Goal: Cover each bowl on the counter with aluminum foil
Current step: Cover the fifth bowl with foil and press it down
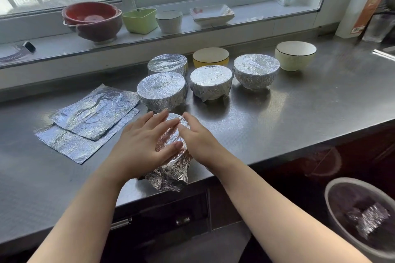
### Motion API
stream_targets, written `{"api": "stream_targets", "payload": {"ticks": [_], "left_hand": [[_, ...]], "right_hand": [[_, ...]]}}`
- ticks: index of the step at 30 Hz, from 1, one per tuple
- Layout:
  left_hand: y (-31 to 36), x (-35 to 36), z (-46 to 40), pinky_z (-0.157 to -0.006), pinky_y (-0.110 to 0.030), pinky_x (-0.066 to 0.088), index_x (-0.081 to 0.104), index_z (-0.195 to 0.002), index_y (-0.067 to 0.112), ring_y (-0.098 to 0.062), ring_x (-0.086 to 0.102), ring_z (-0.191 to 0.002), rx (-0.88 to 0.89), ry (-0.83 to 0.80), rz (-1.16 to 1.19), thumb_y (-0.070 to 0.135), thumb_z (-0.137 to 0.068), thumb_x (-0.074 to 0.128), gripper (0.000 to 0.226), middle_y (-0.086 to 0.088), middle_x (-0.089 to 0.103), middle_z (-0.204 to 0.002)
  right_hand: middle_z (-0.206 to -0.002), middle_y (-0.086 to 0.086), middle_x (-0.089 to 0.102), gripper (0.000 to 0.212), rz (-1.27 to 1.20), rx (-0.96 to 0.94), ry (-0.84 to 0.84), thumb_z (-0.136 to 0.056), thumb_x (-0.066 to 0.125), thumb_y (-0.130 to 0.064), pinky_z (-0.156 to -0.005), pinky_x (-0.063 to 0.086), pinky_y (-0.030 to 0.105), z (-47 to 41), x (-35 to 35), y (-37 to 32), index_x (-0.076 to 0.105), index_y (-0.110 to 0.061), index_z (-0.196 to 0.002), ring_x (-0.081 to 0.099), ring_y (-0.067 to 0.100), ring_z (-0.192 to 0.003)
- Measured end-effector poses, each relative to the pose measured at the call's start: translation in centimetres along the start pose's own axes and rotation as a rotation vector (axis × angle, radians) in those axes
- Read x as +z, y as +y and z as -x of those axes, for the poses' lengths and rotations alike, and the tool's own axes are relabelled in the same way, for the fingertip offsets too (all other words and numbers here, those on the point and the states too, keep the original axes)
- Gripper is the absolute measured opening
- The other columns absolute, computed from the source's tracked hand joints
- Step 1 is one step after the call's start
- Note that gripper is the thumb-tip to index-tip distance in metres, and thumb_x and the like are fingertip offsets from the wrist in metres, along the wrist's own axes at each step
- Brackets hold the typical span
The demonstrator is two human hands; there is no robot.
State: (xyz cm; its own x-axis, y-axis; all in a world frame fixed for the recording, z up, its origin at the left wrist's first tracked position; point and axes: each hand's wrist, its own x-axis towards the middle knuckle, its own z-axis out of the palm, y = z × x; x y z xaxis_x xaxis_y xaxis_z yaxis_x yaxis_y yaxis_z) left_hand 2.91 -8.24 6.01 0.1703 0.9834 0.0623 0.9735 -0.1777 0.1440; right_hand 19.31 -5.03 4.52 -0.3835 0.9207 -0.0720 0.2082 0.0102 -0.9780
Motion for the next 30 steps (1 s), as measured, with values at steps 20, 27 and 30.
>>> {"api": "stream_targets", "payload": {"ticks": [20,27,30], "left_hand": [[1.2,0.3,-0.2,-0.117,-0.043,0.013,0.017,-0.148,0.053,-0.012,0.006,-0.149,-0.097,0.01,-0.033,0.088,-0.069,0.006,0.087,0.019,0.009,-0.162],[1.1,0.6,-0.2,-0.118,-0.044,0.014,0.016,-0.148,0.054,-0.013,0.007,-0.149,-0.109,0.015,-0.036,0.086,-0.072,0.009,0.083,0.019,0.009,-0.162],[1.0,0.7,-0.3,-0.118,-0.043,0.014,0.016,-0.148,0.054,-0.013,0.007,-0.149,-0.111,0.02,-0.04,0.086,-0.073,0.01,0.082,0.019,0.009,-0.162]], "right_hand": [[-0.112,-0.009,0.071,0.038,0.131,-0.172,0.099,-0.094,0.053,0.001,-0.097,0.048,0.019,2.6,-3.0,1.3,0.065,-0.018,-0.125,0.065,-0.001,-0.101],[-0.101,-0.002,0.074,0.026,0.362,-0.245,0.339,-0.096,0.053,-0.012,-0.087,0.05,0.04,3.0,-0.8,2.2,0.069,-0.022,-0.112,0.065,0.017,-0.097],[-0.101,0.002,0.073,0.024,0.49,-0.261,0.413,-0.098,0.051,-0.017,-0.083,0.049,0.04,3.2,-0.4,2.5,0.07,-0.019,-0.113,0.065,0.023,-0.095]]}}
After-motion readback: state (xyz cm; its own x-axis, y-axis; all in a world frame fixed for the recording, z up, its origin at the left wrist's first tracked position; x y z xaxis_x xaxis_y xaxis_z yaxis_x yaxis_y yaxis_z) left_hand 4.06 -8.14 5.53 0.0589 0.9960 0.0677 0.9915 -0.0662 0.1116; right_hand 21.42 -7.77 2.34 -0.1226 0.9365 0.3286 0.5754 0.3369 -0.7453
